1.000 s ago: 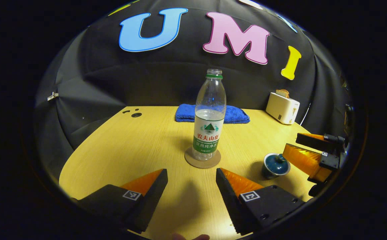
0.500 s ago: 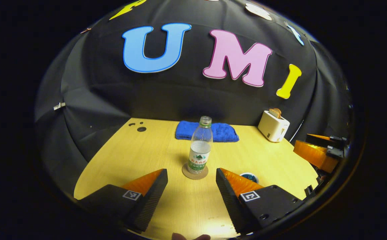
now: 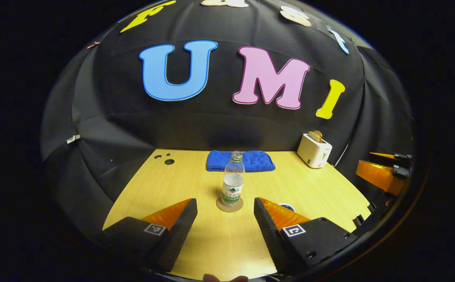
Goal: Open the teacup lid with one hand, grasp the water bottle and pour water into the teacup with the other hand; after pouring, place the water bottle on the coaster and then close the teacup lid.
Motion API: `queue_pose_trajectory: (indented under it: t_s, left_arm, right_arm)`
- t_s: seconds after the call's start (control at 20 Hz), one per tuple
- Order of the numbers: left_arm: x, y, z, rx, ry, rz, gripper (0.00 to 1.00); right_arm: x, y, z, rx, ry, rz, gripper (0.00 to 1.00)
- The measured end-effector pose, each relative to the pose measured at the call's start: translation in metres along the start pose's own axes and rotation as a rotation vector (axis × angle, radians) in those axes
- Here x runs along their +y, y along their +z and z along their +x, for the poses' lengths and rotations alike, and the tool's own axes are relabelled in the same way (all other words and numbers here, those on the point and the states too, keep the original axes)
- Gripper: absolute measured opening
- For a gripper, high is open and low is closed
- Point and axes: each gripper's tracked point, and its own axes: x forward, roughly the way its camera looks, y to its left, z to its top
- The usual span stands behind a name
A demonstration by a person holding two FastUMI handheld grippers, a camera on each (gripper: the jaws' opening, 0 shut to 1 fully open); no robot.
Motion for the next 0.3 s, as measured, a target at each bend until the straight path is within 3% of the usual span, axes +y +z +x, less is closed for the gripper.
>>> queue_pose_trajectory:
  t_s: [0.3]
  left_arm:
    - [-0.0033, 0.0039, -0.0056, -0.007, 0.005, 0.012, 0.92]
  right_arm:
    - [-0.0042, 0.0074, -0.0052, -0.023, -0.001, -0.009, 0.97]
